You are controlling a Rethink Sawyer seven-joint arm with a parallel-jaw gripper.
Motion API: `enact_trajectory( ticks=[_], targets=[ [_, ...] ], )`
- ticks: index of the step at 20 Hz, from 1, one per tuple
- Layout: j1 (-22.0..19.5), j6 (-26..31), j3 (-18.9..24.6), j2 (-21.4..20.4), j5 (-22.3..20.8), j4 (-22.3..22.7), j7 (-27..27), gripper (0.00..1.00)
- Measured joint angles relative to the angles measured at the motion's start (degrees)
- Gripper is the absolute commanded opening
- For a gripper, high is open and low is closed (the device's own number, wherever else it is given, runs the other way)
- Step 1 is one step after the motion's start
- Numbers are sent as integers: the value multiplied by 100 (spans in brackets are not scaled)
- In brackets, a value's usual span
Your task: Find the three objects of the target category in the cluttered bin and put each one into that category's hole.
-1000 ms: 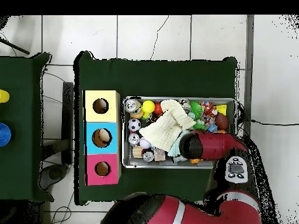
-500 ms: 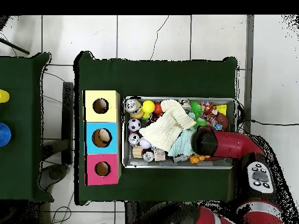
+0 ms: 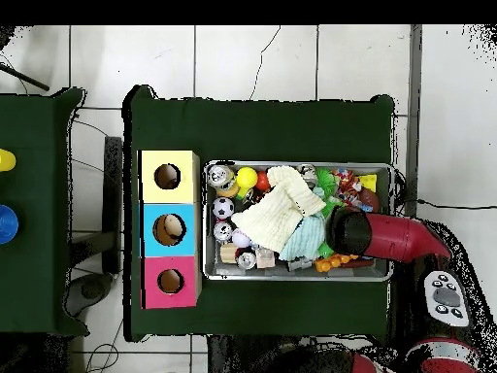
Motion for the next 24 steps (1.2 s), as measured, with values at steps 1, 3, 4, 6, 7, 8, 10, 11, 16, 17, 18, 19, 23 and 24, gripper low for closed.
enact_trajectory(
  ticks=[1, 3, 4, 6, 7, 8, 10, 11, 16, 17, 18, 19, 23, 24],
  targets=[
    [-1, 0, 0, -3, 0, 1, 0, 100],
    [-1, 0, 0, -9, -1, -1, 0, 100],
    [-1, 0, 0, -10, -1, -1, 0, 100],
    [-1, 0, 0, -15, -1, -1, 0, 100],
    [-1, 0, -1, -17, -1, -1, 0, 100],
    [-4, 0, 0, -22, -1, -1, 0, 100],
    [-8, 0, -1, -28, -1, -1, 0, 100],
    [-10, 0, -2, -31, -2, -1, 0, 100],
    [-12, 20, -10, -73, -6, 1, 0, 100],
    [-11, 59, -13, -96, -7, 0, 0, 100],
    [-5, 210, -22, -160, -9, -9, 0, 100],
    [-2, 303, -23, -191, -11, -17, 0, 100],
    [19, 1320, -28, -486, -12, -155, 0, 100],
    [22, 1469, -27, -526, -12, -185, 0, 100]
  ],
)
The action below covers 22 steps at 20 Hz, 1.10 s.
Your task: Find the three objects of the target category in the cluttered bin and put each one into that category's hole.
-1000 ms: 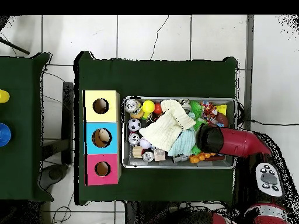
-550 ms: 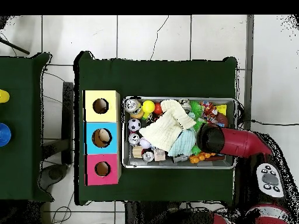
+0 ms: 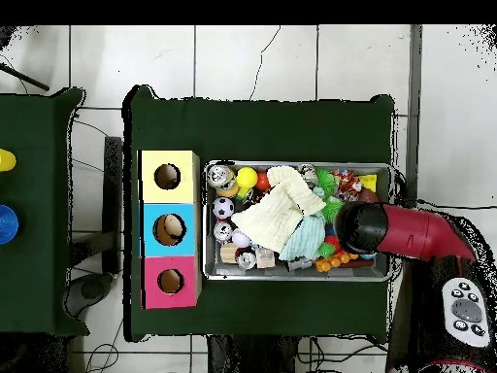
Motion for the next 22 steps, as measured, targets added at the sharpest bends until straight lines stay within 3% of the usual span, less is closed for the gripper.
enact_trajectory(
  ticks=[3, 8, 13, 22],
  targets=[
    [31, 775, -2, -205, -2, -194, 0, 100],
    [64, 1330, -1, -423, -25, -452, 0, 100],
    [-24, 1118, 26, -383, -55, -612, 0, 100],
    [-193, 168, 29, -18, -147, -632, 0, 100]
  ],
)
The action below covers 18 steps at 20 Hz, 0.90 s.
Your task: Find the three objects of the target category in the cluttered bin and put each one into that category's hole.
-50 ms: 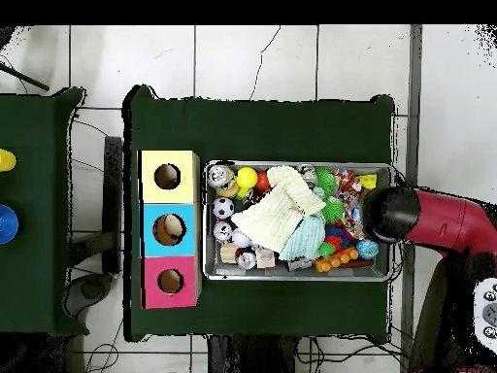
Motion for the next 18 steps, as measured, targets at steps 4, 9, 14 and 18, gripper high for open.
enact_trajectory(
  ticks=[4, 9, 14, 18],
  targets=[
    [19, -249, 0, 117, -29, 32, 0, 100],
    [75, -391, -9, 169, -28, 127, 0, 100],
    [127, -540, -21, 170, -29, 270, 0, 100],
    [153, -680, -26, 169, -28, 348, 0, 100]
  ],
)
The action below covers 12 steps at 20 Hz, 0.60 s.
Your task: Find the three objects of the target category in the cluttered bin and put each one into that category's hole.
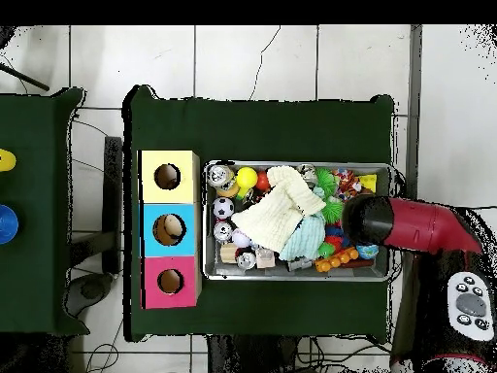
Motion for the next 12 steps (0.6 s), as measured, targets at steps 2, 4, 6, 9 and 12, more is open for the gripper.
enact_trajectory(
  ticks=[2, 4, 6, 9, 12],
  targets=[
    [12, -131, 0, 1, 0, 84, 0, 100],
    [15, -205, -2, 0, 1, 131, 0, 100],
    [24, -336, -13, 4, 1, 222, 0, 100],
    [37, -492, -29, 26, 1, 307, 0, 100],
    [50, -595, -45, 52, 1, 344, 0, 100]
  ],
)
